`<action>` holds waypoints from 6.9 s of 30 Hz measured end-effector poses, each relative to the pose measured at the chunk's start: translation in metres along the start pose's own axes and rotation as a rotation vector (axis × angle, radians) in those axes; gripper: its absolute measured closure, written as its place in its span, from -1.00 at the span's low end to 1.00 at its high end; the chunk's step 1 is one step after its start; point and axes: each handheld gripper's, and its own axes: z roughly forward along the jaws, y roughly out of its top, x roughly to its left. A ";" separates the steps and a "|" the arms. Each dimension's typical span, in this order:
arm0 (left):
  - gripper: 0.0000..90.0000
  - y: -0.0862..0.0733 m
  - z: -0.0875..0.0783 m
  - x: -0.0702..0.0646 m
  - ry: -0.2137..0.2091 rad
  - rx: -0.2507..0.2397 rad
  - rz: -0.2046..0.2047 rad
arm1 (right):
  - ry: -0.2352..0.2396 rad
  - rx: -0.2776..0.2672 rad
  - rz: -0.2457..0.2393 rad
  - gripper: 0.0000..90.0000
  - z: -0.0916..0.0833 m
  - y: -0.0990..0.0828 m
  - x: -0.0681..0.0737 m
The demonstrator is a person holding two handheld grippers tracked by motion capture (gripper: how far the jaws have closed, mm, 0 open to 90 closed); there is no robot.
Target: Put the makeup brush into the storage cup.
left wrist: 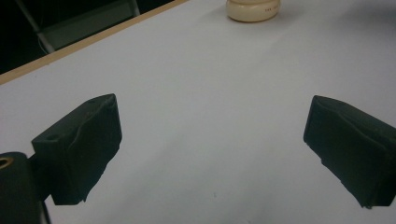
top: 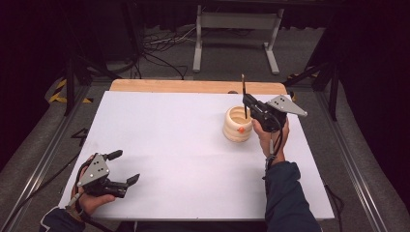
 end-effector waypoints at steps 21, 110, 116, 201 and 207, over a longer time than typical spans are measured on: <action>-0.89 -0.002 -0.001 0.001 -0.007 0.002 -0.007 | 0.003 0.033 0.047 0.87 0.016 -0.031 -0.015; -0.89 -0.001 -0.003 0.001 -0.028 -0.014 0.000 | -0.027 0.070 -0.160 -0.45 -0.002 -0.011 0.015; -0.89 -0.001 -0.003 0.001 -0.028 -0.013 0.000 | -0.039 0.078 -0.189 -0.65 -0.003 -0.008 0.022; -0.89 -0.001 -0.001 -0.001 -0.018 0.000 0.008 | 0.006 0.055 -0.293 -0.81 -0.071 -0.021 0.038; -0.89 -0.001 -0.001 -0.001 -0.019 0.000 0.008 | 0.007 0.050 -0.289 -0.80 -0.075 -0.024 0.038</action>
